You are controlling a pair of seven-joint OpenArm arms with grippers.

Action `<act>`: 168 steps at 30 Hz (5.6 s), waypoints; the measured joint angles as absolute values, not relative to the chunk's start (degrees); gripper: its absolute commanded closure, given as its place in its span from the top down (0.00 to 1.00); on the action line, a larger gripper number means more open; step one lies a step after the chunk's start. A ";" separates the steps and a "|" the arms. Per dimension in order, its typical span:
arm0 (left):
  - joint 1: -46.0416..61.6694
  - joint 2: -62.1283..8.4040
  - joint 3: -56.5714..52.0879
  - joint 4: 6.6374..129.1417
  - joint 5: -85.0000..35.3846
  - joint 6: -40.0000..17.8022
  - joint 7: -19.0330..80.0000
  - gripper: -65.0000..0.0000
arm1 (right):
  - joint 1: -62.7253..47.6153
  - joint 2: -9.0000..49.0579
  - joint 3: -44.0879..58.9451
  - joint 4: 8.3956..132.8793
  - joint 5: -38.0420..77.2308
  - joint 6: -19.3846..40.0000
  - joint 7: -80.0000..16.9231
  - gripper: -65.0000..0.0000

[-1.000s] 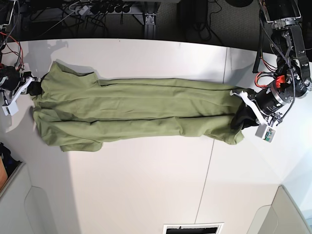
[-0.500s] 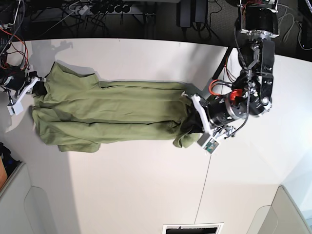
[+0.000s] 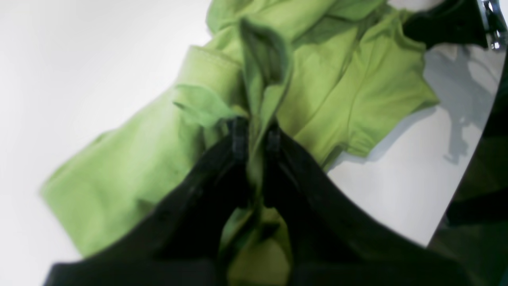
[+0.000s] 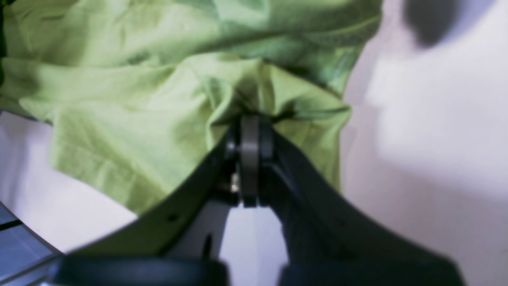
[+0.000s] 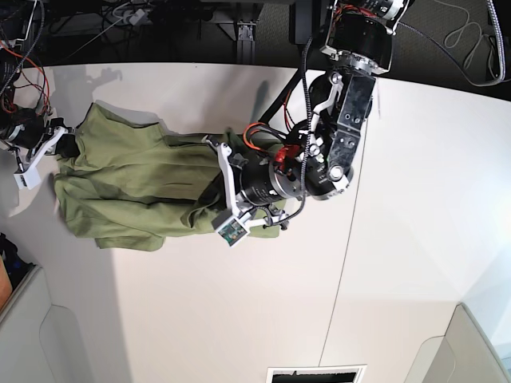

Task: Layout the t-shirt on the table in an organized manner, then fold the t-shirt properly
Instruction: 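Lift the grasped end with the left gripper and fold it toward the right gripper, then lower the folded end onto the shirt middle with the left gripper, then grasp the opposite shirt end with the right gripper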

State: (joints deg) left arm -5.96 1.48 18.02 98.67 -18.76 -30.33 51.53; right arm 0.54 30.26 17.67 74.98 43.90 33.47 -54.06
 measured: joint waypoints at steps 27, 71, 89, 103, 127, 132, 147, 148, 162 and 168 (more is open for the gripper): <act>-13.52 4.80 18.68 85.19 -21.47 -30.63 49.52 0.60 | 0.56 30.11 17.67 75.00 43.90 33.45 -53.87 0.00; -8.01 -10.83 49.34 95.09 5.58 -20.53 35.42 0.60 | 0.64 30.02 17.67 75.00 44.10 33.45 -54.74 0.00; -12.25 -8.71 49.43 92.23 7.05 -22.02 36.86 0.00 | 0.62 30.02 17.67 75.00 44.14 33.43 -54.92 0.00; -14.90 -5.52 47.40 92.25 9.58 -10.11 38.57 0.00 | 0.64 30.02 17.67 75.00 44.12 33.45 -54.94 0.00; -11.44 0.95 47.24 90.72 13.02 0.86 40.51 0.46 | 0.69 29.85 22.41 81.10 45.56 33.21 -56.05 0.42; -11.29 1.06 47.27 91.29 10.70 -1.30 40.42 0.46 | 0.80 30.81 23.83 82.21 44.69 33.21 -54.61 0.42; -9.98 1.10 51.37 91.46 3.97 -6.09 40.27 0.46 | 13.89 30.61 23.94 70.63 39.97 31.81 -48.01 0.42; -9.45 1.08 51.35 91.46 4.05 -6.04 40.36 0.46 | 15.27 30.33 24.01 68.95 39.86 31.77 -47.99 0.42; -8.27 0.97 51.35 91.48 5.15 -5.89 40.29 0.46 | 26.89 21.80 13.23 53.74 29.78 31.66 -41.76 0.38; -8.25 0.97 50.89 91.48 5.32 -5.93 40.27 0.46 | 27.31 21.74 11.20 53.69 29.54 31.53 -43.81 0.00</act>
State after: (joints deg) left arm -8.25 0.97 50.89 91.48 5.32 -5.93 40.27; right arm 27.31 21.74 11.20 53.69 29.54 31.53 -43.81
